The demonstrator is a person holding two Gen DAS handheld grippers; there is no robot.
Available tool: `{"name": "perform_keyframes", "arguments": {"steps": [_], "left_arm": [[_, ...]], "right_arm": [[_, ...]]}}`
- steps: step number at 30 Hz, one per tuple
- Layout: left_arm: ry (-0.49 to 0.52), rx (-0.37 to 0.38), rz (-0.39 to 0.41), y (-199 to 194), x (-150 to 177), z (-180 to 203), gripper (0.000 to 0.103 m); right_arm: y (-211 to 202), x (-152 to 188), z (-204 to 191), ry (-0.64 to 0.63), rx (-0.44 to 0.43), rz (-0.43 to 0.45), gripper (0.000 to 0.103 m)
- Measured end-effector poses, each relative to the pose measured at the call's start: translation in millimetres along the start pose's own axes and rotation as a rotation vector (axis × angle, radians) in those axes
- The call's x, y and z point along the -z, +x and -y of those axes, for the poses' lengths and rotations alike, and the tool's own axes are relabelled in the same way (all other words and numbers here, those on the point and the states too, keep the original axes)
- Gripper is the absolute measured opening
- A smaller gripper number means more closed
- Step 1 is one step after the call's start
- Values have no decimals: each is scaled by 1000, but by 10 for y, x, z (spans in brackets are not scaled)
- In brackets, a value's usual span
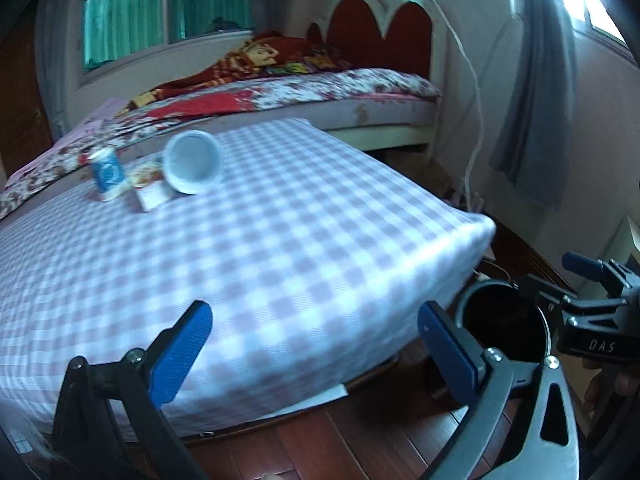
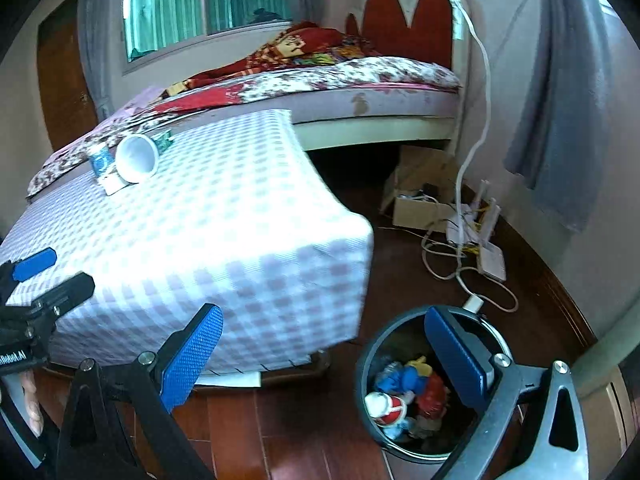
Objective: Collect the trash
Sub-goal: 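Move both open tools back over the table items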
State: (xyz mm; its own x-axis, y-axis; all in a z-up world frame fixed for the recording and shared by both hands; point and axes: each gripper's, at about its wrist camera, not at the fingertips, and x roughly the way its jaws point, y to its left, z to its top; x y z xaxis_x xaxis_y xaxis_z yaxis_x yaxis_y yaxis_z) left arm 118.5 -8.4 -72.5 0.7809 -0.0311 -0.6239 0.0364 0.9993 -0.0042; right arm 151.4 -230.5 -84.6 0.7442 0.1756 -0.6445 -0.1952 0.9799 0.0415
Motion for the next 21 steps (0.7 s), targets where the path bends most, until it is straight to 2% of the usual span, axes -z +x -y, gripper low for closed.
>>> {"name": "perform_keyframes", "arguments": {"steps": [6, 13, 15, 17, 21], "left_arm": [[-48, -80, 28, -79, -52, -507, 102], [-109, -188, 47, -134, -244, -1129, 102], [-124, -217, 60, -113, -326, -1275, 102], [-140, -234, 64, -56, -382, -1377, 102], [-183, -248, 55, 143, -470, -1607, 102]], "right_arm": [[128, -169, -409, -62, -92, -4, 102], [201, -593, -746, -36, -209, 45, 102], [318, -753, -922, -61, -245, 3, 102], [439, -882, -1116, -110, -225, -21, 102], [690, -1136, -1466, -184, -261, -9, 101]]}}
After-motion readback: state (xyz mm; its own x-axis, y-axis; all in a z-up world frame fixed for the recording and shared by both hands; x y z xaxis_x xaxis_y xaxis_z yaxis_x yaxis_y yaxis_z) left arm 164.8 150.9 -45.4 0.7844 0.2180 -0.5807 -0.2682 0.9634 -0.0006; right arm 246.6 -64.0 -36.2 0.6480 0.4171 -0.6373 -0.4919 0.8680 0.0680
